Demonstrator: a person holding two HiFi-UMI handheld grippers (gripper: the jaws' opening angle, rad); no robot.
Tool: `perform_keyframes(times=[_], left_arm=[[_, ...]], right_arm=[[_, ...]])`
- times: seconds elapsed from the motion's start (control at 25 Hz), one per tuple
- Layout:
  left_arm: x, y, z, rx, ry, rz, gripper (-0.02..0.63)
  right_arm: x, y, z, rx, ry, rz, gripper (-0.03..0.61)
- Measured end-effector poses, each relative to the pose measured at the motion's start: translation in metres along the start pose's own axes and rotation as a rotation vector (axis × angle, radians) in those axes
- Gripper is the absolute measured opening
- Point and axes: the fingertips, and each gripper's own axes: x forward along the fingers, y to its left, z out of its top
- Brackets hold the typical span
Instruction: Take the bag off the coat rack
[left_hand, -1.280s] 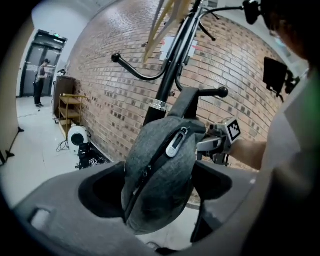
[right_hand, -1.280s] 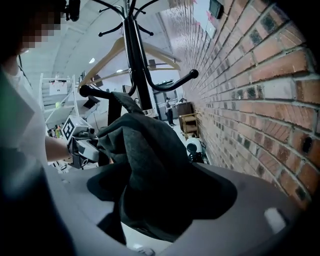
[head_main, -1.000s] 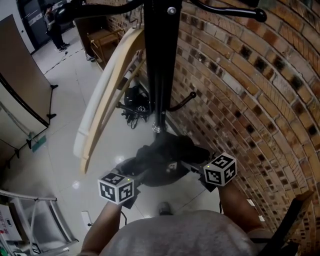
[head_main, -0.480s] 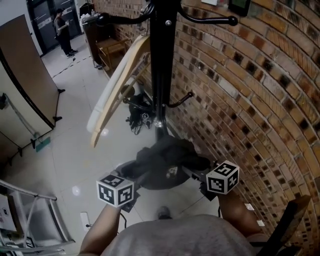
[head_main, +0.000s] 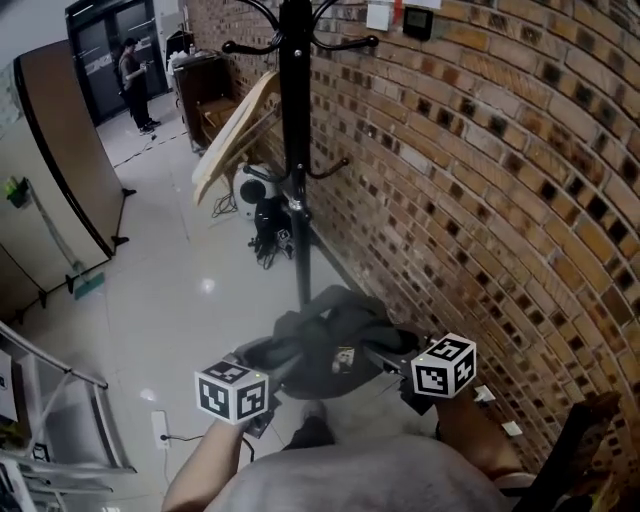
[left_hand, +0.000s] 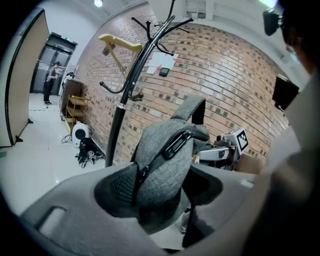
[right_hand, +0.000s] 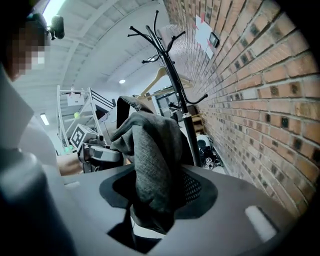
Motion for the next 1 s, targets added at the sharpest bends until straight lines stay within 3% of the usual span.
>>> perform_keyframes(times=[0.2,0.48,0.76,1.0], left_arm=[[-0.041,-0.069,-0.058,-0.047,-0.005,0.03,0.256],[-0.085,-0.146,-0.115,-0.104,0.057,0.035,0.256],[-0.106,-0.18,-0.124,-0.072,0.037,0.049,0.255],[-0.125,-0.181,-0.117,-0.059,0.003,0.059,0.253]], right_arm=[[-0.063,0.051,-0.053,-0.01,0.035,0.023,0.189],[-0.132,0.105,-0.107,0.056,0.07,0.061,0.196],[-0.162,0.13,-0.116,0.039,0.035,0.059,0.196],[-0.16,0.146,-0.106,-0.003,0.013,0.068,0.195]])
